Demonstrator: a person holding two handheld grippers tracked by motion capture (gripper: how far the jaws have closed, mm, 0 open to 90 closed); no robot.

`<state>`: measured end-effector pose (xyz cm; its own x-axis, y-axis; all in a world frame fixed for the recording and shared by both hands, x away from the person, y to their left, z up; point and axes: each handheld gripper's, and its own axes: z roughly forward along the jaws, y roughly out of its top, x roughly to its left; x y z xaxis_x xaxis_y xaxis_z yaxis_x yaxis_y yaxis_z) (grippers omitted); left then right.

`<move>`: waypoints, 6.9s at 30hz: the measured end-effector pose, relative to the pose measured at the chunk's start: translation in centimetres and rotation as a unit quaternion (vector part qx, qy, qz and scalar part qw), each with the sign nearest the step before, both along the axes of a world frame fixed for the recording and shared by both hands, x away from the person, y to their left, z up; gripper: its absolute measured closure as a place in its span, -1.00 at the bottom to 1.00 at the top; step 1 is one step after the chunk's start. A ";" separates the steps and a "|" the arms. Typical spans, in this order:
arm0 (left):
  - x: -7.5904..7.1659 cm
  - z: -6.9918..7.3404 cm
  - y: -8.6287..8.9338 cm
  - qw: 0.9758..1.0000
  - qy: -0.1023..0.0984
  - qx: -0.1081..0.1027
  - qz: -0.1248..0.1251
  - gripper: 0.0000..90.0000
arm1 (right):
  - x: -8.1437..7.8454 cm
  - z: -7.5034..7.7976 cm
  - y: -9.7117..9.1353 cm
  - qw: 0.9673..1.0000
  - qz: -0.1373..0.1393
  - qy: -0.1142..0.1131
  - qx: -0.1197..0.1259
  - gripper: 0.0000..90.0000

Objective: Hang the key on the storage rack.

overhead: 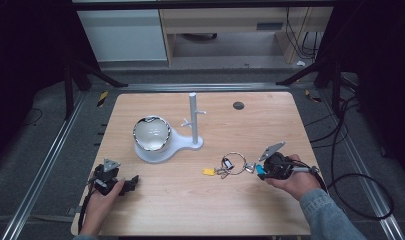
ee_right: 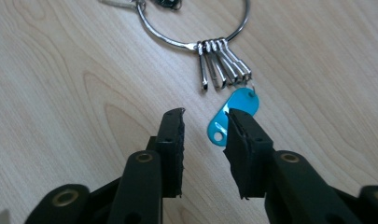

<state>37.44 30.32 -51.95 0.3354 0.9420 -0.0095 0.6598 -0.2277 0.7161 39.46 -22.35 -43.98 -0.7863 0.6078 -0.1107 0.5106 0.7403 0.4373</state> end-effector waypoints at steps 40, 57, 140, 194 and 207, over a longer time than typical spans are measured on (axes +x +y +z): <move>0.0 0.0 0.0 1.000 0.000 0.000 0.000 -1.00 | 3.7 -1.6 3.0 0.994 0.042 0.066 -0.070 0.76; 0.0 0.0 0.0 1.000 0.000 0.000 0.000 -1.00 | 4.0 -2.1 3.5 0.993 0.049 0.079 -0.077 0.80; 0.0 0.0 0.0 1.000 -0.001 0.000 -0.001 -1.00 | 4.5 6.9 5.1 0.992 0.077 0.051 -0.087 0.97; 0.0 0.0 0.1 1.000 0.000 0.001 -0.005 -1.00 | 8.7 18.1 11.7 0.988 0.119 -0.012 -0.094 0.97; 0.0 0.0 0.1 1.000 0.000 0.001 -0.006 -1.00 | 9.5 19.1 13.0 0.987 0.128 -0.013 -0.096 0.97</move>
